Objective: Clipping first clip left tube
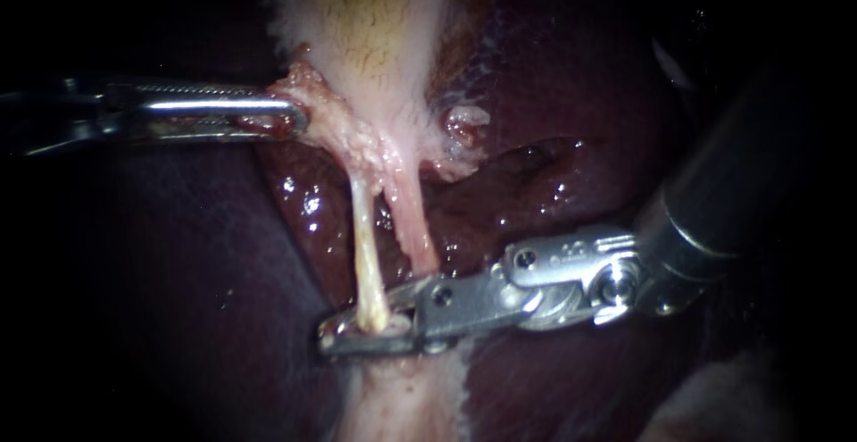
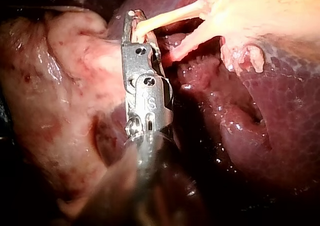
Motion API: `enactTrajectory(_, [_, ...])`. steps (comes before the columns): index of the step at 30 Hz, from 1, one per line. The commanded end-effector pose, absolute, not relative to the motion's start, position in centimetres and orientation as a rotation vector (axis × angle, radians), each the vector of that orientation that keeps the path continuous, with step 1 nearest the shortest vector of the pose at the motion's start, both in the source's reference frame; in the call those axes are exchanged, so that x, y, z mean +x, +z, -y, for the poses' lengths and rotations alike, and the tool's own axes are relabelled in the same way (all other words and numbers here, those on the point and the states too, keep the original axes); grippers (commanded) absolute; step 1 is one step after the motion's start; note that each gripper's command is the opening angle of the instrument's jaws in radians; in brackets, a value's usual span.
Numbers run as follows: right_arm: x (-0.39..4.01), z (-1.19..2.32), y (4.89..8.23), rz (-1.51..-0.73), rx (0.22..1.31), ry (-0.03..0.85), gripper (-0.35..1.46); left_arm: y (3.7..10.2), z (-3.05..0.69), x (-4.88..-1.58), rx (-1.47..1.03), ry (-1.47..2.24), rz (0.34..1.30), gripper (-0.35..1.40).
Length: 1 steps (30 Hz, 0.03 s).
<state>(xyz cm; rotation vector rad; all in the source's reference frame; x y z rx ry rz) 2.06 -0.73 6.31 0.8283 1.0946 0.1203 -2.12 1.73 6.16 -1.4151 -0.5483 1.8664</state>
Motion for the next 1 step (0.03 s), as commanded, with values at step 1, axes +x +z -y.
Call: enactTrajectory(1, [2.05, 0.74, 6.32, -1.095, 0.829, 0.121, -0.35, 6.18, -1.73, -2.12, -1.415, 1.866, 0.549, -0.35])
